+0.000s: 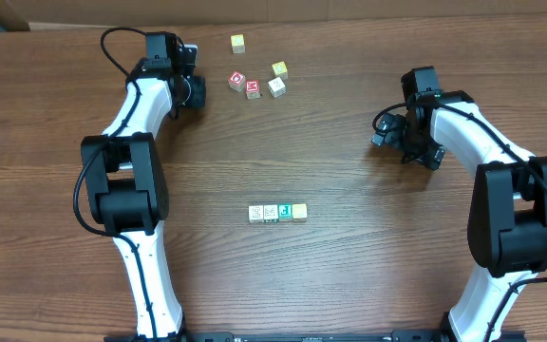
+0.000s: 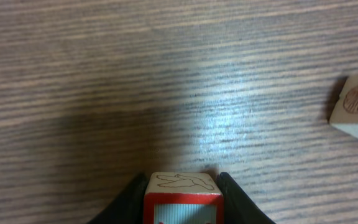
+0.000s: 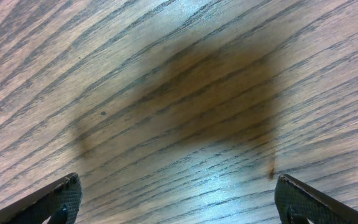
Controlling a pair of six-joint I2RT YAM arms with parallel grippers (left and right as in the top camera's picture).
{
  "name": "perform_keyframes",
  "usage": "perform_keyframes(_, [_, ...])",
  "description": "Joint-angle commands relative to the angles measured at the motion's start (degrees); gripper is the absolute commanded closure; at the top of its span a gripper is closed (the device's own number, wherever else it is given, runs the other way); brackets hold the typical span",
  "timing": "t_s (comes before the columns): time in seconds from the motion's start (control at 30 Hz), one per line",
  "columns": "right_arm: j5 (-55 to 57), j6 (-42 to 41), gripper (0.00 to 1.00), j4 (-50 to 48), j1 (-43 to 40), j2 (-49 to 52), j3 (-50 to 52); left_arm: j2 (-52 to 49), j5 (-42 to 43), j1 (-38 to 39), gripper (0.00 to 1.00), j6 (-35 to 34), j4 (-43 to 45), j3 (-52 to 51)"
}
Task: Flip 5 blocks
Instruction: 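Carry the red block forward toward the left end of the row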
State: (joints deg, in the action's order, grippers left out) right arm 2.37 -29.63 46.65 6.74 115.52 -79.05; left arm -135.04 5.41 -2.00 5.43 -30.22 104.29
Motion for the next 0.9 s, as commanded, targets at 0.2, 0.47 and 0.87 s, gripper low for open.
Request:
perform_keyframes(0.2, [0.57, 0.00, 0.00, -0.11, -0.02, -0.22, 0.33, 5.57, 0.50, -0.24, 0.79, -1.20, -3.69, 2.34])
perform_keyframes(0.47, [0.57, 0.00, 0.00, -0.11, -0.02, -0.22, 0.33, 13.42, 0.66, -0.17, 0.80, -4.11, -12.76, 2.34])
perform_keyframes(0.87, [0.57, 0.00, 0.00, -0.11, -0.02, -0.22, 0.33, 28.33, -0.07, 6.54, 0.84, -12.37, -35.30, 2.34])
